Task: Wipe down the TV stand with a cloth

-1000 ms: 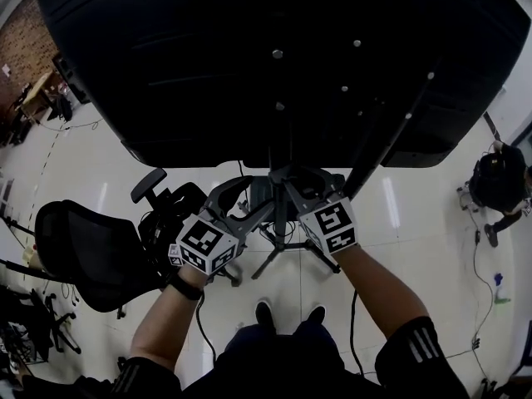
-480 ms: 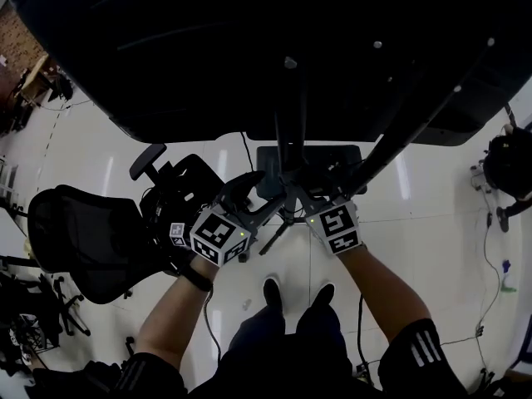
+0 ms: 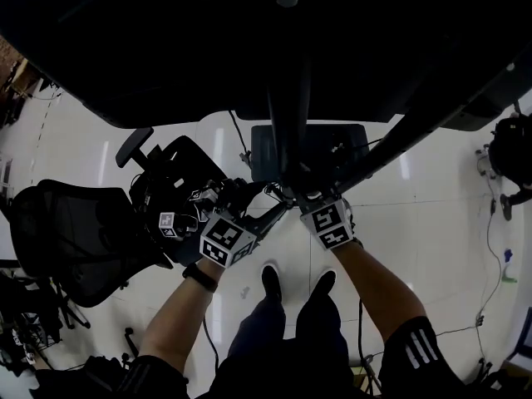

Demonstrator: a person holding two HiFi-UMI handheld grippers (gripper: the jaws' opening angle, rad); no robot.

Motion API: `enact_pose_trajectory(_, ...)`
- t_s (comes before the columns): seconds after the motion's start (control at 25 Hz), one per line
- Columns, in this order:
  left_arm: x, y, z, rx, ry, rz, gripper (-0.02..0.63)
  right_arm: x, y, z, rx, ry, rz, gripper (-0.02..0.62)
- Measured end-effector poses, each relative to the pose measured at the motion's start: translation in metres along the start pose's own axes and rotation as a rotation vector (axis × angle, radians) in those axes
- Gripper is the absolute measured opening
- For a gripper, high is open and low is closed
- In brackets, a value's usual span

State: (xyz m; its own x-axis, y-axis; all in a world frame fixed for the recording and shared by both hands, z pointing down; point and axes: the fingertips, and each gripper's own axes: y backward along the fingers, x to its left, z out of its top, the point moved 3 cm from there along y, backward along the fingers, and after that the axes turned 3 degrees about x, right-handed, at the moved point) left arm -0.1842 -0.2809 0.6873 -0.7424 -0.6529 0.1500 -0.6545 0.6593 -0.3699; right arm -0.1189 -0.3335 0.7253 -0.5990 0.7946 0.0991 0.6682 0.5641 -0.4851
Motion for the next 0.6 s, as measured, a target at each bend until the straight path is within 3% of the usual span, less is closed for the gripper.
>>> enact_pose_trajectory(0.16, 0.006, -0.015, -0.046, 0.064, 0.056, -0.004, 0.284, 0.002, -0.016, -0.03, 0.019, -0.01, 0.011, 0.1)
enact_pose_trajectory(0.6, 0.019, -0.057, -0.136, 0.169, 0.086, -0.011, 0.285, 0.011, -0.069, -0.125, 0.159, 0.022, 0.05, 0.101)
